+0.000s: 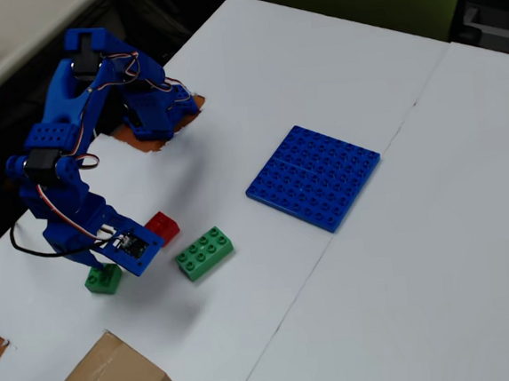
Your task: Pick up the 2x2 green block and go up the 8x8 blue block.
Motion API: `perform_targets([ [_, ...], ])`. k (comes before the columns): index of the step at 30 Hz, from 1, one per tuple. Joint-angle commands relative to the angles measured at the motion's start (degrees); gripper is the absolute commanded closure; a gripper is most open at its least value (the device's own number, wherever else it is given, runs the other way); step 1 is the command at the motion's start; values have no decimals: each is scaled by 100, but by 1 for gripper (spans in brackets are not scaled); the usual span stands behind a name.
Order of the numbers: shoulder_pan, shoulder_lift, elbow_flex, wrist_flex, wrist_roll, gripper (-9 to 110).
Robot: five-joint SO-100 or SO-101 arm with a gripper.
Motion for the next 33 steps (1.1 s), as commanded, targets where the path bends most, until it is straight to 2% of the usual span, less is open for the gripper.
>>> perform_targets([
  [1,53,343,-404,26,-220,73],
  [10,281,53,-914,-562,-1055,73],
  [33,-185,-712,-879,-703,-1072,74],
])
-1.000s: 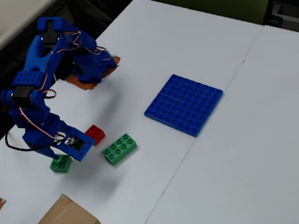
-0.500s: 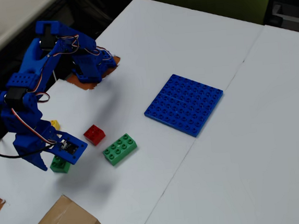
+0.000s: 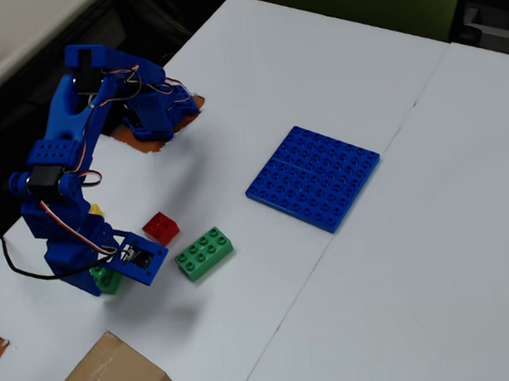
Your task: Pick up the 2x2 green block and go up the 8x8 blue block.
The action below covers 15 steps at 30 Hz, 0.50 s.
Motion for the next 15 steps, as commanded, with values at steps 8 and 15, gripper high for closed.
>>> perform_targets([
  [8,-18,26,-114,26,-123,75],
  [15,88,-35,-88,18,-141,81],
])
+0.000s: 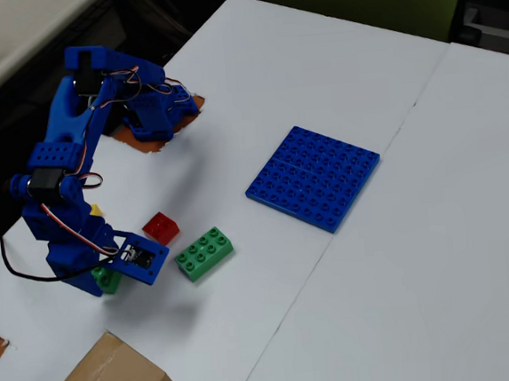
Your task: Pick up the 2x2 green block and go up the 8x8 blue block.
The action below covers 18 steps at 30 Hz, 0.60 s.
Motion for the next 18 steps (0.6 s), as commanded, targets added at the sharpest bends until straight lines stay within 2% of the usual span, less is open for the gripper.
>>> perform_targets([
  [1,62,44,-88,26,-18,84],
  [11,9,387,79,510,404,99],
  [18,-721,1811,97,2250,2259,99],
])
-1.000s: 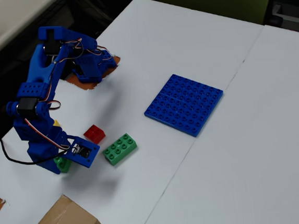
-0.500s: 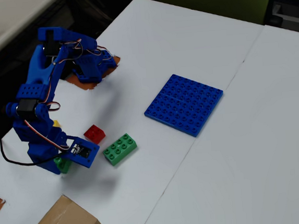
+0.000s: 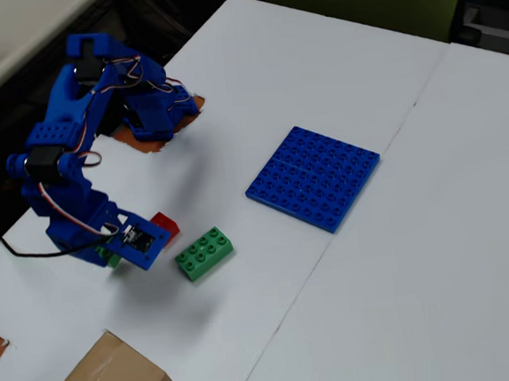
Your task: Pick up the 2x2 green block and go up the 8x8 blue block.
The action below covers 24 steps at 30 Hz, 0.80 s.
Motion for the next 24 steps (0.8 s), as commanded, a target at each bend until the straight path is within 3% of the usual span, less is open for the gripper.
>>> perform_targets([
  [1,-510,949,-123,923,1107,99],
  [8,-1424,2118,255,1529,2804,99],
  [17,-3762,2575,132,1450,5361,101],
  [24,-5273,2224,-290,1397,6240,101],
])
